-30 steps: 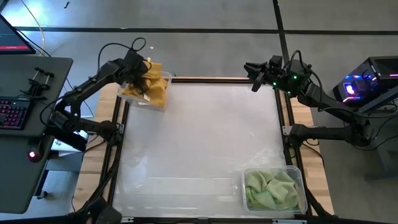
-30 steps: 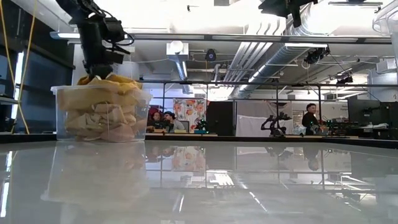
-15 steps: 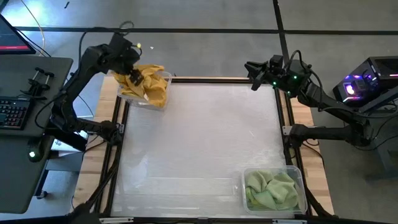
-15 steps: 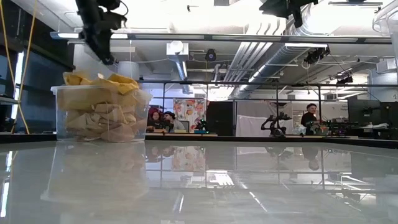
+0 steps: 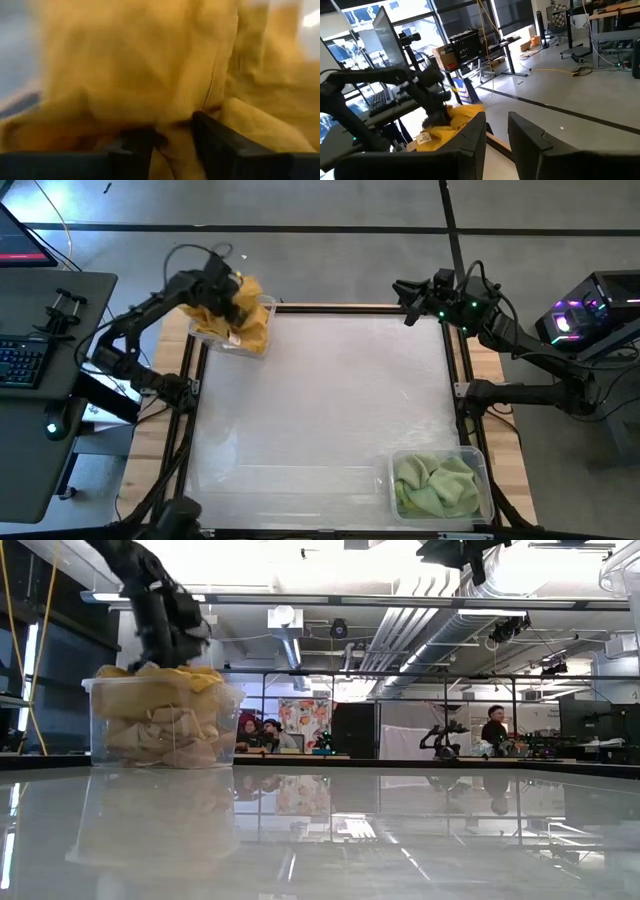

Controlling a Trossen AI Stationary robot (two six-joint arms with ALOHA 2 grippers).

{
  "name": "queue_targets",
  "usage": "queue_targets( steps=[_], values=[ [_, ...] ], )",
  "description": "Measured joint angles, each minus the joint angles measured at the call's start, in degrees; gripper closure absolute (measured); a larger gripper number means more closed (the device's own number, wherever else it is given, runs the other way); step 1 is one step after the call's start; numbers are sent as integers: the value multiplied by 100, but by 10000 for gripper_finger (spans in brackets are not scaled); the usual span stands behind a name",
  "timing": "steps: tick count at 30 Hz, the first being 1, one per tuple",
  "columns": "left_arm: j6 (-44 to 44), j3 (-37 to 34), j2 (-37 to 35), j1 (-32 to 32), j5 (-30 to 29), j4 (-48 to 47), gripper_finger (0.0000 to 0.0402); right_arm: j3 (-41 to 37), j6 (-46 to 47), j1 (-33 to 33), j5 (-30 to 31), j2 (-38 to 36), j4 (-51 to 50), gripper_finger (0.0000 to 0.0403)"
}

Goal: Sort towels by color in basket
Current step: Put the yellow kitchen towel into the top transparent bin

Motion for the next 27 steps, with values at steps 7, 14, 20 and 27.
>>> queue_targets(
  steps=[7,14,20,27],
  values=[
    [477,-944,356,-305,-152,553,327,0,6,0,-12,0,-137,327],
    [580,-766,530,-317,-111,404,336,0,15,0,-17,0,-165,327],
    [624,243,306,-336,-90,-719,292,0,-31,0,-17,0,-213,327],
    [-318,1627,74,-473,-40,-2515,269,0,-42,0,-17,2,-274,327]
  ],
)
